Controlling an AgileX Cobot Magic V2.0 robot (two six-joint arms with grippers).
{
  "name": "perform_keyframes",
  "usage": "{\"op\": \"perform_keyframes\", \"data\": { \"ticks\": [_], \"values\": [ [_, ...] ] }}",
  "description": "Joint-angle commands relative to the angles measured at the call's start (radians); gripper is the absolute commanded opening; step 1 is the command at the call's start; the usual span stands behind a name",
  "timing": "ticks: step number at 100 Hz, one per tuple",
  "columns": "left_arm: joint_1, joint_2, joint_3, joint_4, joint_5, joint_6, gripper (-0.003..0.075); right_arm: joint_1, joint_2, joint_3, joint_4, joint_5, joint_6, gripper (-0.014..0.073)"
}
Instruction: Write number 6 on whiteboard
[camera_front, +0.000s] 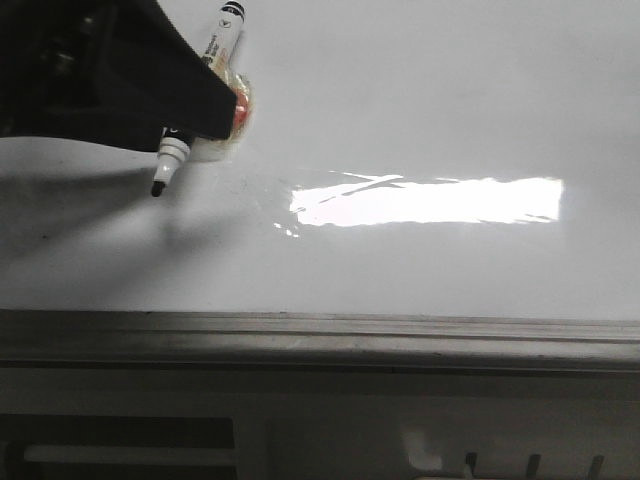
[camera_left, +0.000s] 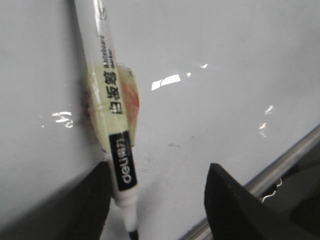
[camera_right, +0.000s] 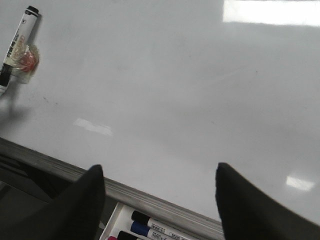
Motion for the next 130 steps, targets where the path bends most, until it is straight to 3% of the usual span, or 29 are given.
{"op": "perform_keyframes", "data": {
  "ticks": [1, 20, 31, 39, 51, 62, 67, 88, 105, 130],
  "values": [
    [-0.007, 0.032, -0.047, -0.020, -0.089, 0.000, 0.0388, 0.000, 0.018, -0.035, 0.002, -0.057, -0.012, 0.0425],
    [-0.007, 0.095, -0.050, -0.020, -0.127, 0.000, 0.0343, 0.000, 0.018, -0.035, 0.002, -0.055, -0.012, 0.0425],
    [-0.007, 0.113, -0.050, -0.020, -0.127, 0.000, 0.0164, 0.000, 0.018, -0.035, 0.002, -0.055, -0.012, 0.0425],
    [-0.007, 0.113, -0.050, -0.020, -0.127, 0.000, -0.0022, 0.000, 0.018, -0.035, 0.007, -0.055, -0.012, 0.0425],
    [-0.007, 0.086, -0.050, -0.009, -0.112, 0.000, -0.0019, 0.025, 0.023, -0.044, 0.094, -0.045, -0.067, 0.0425],
    [-0.007, 0.032, -0.050, 0.100, -0.005, 0.003, -0.0019, 0.101, 0.057, -0.061, 0.242, 0.017, -0.304, 0.0425],
    [-0.009, 0.006, -0.050, 0.158, 0.086, 0.027, -0.0019, 0.143, 0.087, -0.068, 0.277, 0.039, -0.350, 0.0424],
    [-0.079, -0.096, -0.050, 0.200, 0.398, 0.364, -0.0019, 0.310, 0.221, -0.073, 0.286, 0.049, -0.466, 0.0424],
    [-0.174, -0.134, -0.050, 0.159, 0.403, 0.558, -0.0019, 0.422, 0.332, -0.073, 0.286, -0.035, -0.517, 0.0424],
    [-0.232, -0.134, -0.050, 0.145, 0.390, 0.569, -0.0019, 0.542, 0.419, -0.073, 0.286, -0.212, -0.532, 0.0425]
  ]
}}
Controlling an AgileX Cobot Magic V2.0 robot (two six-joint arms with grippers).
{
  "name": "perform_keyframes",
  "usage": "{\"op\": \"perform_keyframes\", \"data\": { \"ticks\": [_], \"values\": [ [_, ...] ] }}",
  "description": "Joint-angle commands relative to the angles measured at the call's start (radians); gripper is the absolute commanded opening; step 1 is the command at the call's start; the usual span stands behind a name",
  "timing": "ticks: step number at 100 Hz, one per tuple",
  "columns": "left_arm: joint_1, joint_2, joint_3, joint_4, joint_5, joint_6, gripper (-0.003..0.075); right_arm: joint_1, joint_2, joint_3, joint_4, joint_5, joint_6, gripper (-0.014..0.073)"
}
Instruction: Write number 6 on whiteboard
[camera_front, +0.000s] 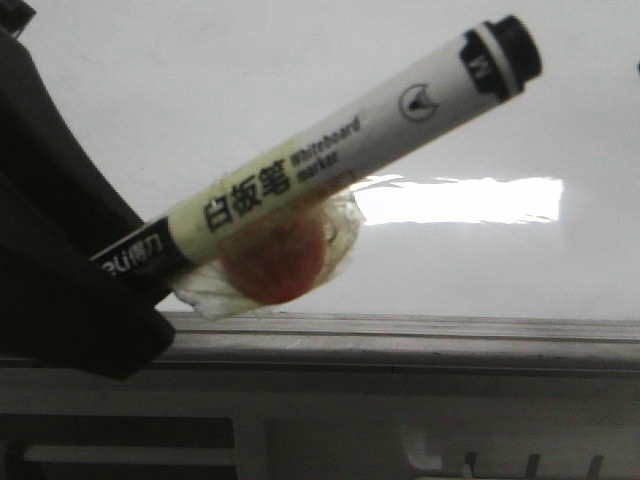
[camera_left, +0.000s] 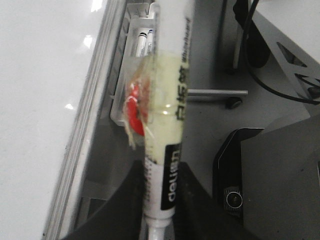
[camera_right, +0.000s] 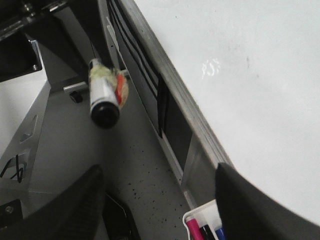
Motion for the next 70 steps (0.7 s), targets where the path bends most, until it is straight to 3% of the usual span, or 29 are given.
{"op": "perform_keyframes", "data": {
  "ticks": [1, 38, 70],
  "values": [
    [-0.014, -0.017, -0.027, -0.030, -0.055, 0.004, -0.0019, 0.038, 0.023, -0.034, 0.034, -0.124, -0.016, 0.0425],
    [-0.015, -0.017, -0.027, -0.030, -0.098, 0.004, -0.0019, 0.176, 0.035, -0.034, 0.034, -0.214, -0.018, 0.0425],
    [-0.015, -0.017, -0.027, -0.030, -0.124, 0.004, -0.0019, 0.187, 0.072, -0.034, 0.036, -0.265, -0.018, 0.0425]
  ]
}}
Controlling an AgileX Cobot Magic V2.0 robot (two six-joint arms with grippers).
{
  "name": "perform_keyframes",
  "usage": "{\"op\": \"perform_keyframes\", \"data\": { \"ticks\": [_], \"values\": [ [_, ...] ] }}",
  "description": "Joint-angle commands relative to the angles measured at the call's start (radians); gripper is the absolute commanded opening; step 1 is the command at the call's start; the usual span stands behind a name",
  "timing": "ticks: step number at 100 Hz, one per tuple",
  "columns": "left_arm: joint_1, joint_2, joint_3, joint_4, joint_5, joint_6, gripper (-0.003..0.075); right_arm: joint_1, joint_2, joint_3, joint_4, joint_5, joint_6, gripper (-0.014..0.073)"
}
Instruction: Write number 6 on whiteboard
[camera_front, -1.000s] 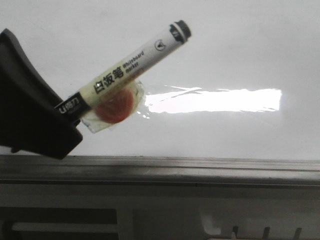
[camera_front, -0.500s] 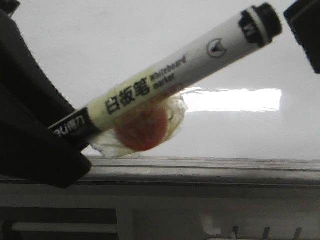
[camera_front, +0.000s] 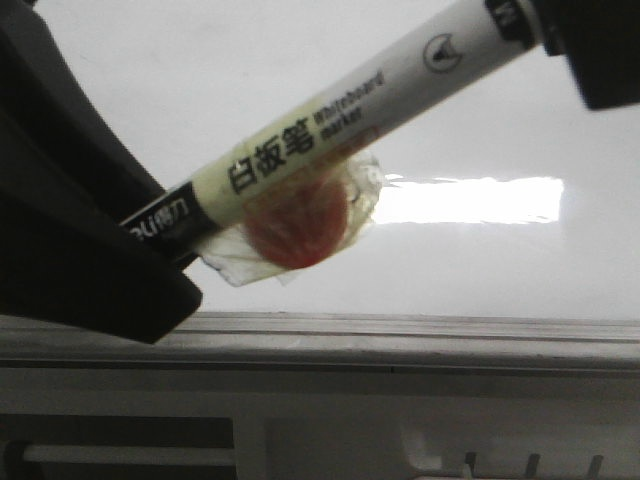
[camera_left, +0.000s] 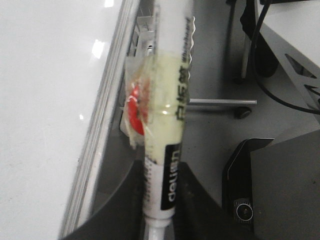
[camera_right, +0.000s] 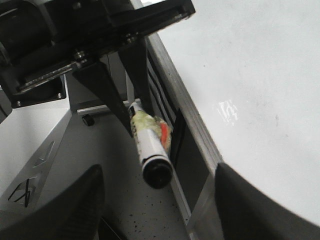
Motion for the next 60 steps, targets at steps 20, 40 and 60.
{"op": "perform_keyframes", "data": {
  "ticks": [20, 40, 60],
  "values": [
    [-0.007, -0.016, -0.027, -0.028, -0.084, 0.000, -0.0019, 0.012, 0.089, -0.044, 0.048, -0.082, -0.033, 0.0425],
    [-0.007, -0.016, -0.027, -0.028, -0.084, 0.000, -0.0019, 0.098, 0.138, -0.063, 0.076, -0.158, -0.106, 0.0425],
    [-0.007, -0.016, -0.027, -0.028, -0.082, 0.000, -0.0019, 0.118, 0.170, -0.063, 0.109, -0.204, -0.106, 0.0424]
  ]
}}
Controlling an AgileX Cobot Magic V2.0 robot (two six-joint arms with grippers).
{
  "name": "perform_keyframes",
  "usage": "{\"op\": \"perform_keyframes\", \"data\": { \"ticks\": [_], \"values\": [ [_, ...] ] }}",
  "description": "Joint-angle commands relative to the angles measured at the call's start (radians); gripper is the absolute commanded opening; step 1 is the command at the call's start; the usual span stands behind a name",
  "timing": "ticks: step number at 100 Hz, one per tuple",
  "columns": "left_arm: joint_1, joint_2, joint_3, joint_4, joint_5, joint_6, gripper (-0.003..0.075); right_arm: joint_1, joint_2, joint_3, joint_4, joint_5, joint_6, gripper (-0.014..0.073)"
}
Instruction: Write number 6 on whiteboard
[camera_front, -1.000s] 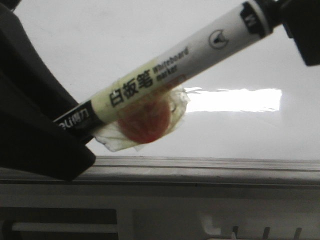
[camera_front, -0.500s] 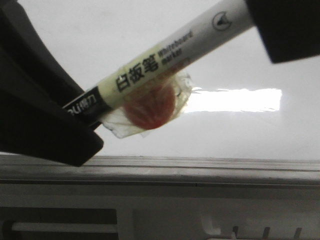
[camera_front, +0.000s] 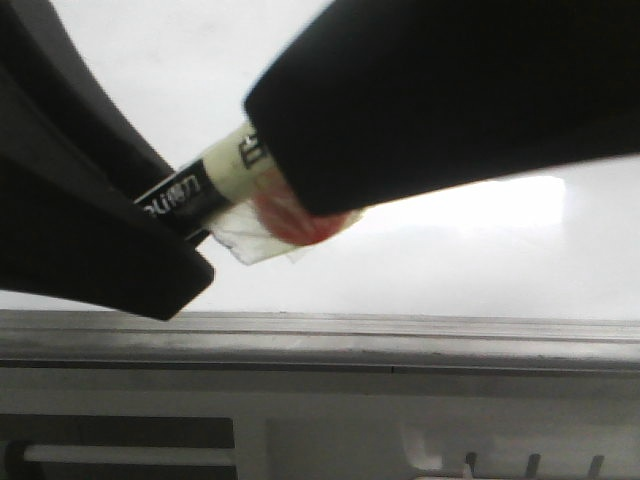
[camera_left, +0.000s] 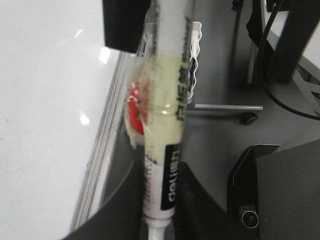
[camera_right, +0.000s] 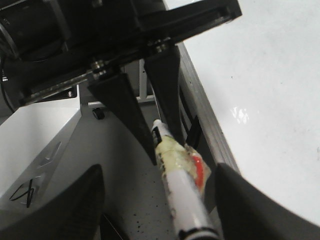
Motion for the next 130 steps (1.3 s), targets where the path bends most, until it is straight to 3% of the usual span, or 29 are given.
{"op": "perform_keyframes", "data": {
  "ticks": [1, 28, 104, 111, 125, 130],
  "values": [
    [-0.007, -0.016, -0.027, -0.026, -0.056, 0.000, -0.0019, 0.001, 0.002, -0.034, 0.050, -0.072, -0.015, 0.0424],
    [-0.007, -0.016, -0.027, -0.026, -0.056, 0.000, -0.0019, 0.003, 0.002, -0.034, 0.110, -0.055, -0.015, 0.0256],
    [-0.007, -0.016, -0.027, -0.026, -0.056, 0.000, -0.0019, 0.003, 0.066, -0.034, 0.142, -0.054, -0.023, 0.0242],
    [-0.007, -0.016, -0.027, -0.027, -0.056, 0.000, -0.0019, 0.003, 0.066, -0.034, 0.142, -0.059, -0.023, 0.0185],
    [-0.007, -0.016, -0.027, -0.043, -0.056, 0.000, -0.0019, 0.003, 0.066, -0.034, 0.142, -0.059, -0.023, -0.0050],
    [-0.007, -0.016, -0.027, -0.051, -0.056, 0.000, -0.0019, 0.003, 0.066, -0.034, 0.142, -0.058, -0.023, -0.0071]
  ]
}}
